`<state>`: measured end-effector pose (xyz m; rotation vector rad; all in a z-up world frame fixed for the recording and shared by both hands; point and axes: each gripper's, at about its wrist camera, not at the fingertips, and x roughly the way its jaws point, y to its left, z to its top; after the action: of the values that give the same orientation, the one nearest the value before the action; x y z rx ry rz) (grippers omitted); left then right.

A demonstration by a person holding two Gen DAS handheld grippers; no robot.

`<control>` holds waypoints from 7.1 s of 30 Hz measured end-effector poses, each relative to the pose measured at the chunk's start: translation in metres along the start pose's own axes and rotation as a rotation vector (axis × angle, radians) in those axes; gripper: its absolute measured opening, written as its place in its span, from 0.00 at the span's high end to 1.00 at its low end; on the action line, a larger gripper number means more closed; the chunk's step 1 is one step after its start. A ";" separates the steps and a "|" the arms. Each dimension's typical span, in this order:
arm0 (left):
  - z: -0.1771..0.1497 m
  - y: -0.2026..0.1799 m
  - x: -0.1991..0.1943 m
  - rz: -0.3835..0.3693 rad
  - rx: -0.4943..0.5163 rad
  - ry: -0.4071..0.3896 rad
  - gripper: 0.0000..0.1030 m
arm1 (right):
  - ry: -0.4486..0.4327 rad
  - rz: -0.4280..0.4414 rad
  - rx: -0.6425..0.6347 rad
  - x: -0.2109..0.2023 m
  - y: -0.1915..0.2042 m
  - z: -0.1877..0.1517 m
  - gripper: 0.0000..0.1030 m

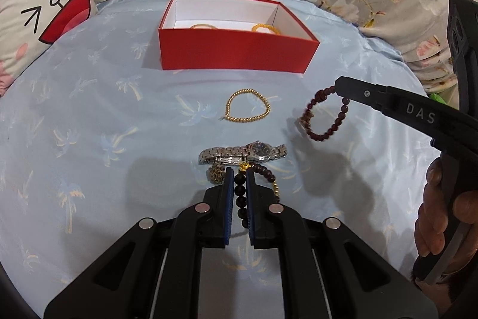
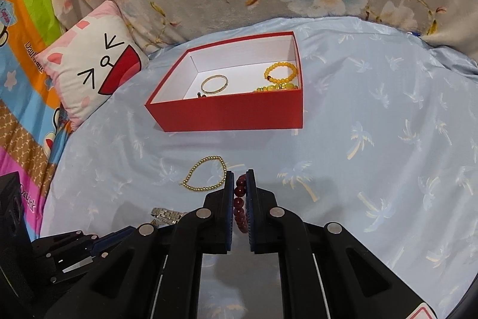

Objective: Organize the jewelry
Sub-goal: 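Carry both held bracelets into the red box and open both tools, then withdraw both tools from the box back over the watch and chain, then grasp the silver watch band with the right tool while the left approaches the gold chain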

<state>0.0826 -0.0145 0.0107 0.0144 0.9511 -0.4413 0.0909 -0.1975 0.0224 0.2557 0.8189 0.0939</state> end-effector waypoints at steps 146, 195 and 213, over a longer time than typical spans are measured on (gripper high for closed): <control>-0.002 0.033 0.041 0.219 -0.021 0.044 0.53 | 0.137 -0.022 -0.037 0.016 -0.002 -0.058 0.76; 0.024 0.023 0.044 0.137 -0.029 0.009 0.51 | 0.151 -0.071 -0.100 0.031 0.003 -0.062 0.78; 0.051 0.003 0.087 0.189 0.029 -0.007 0.84 | 0.165 -0.065 -0.017 0.025 -0.012 -0.065 0.78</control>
<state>0.1670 -0.0533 -0.0291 0.1279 0.9268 -0.2807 0.0603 -0.1921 -0.0410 0.2069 0.9894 0.0616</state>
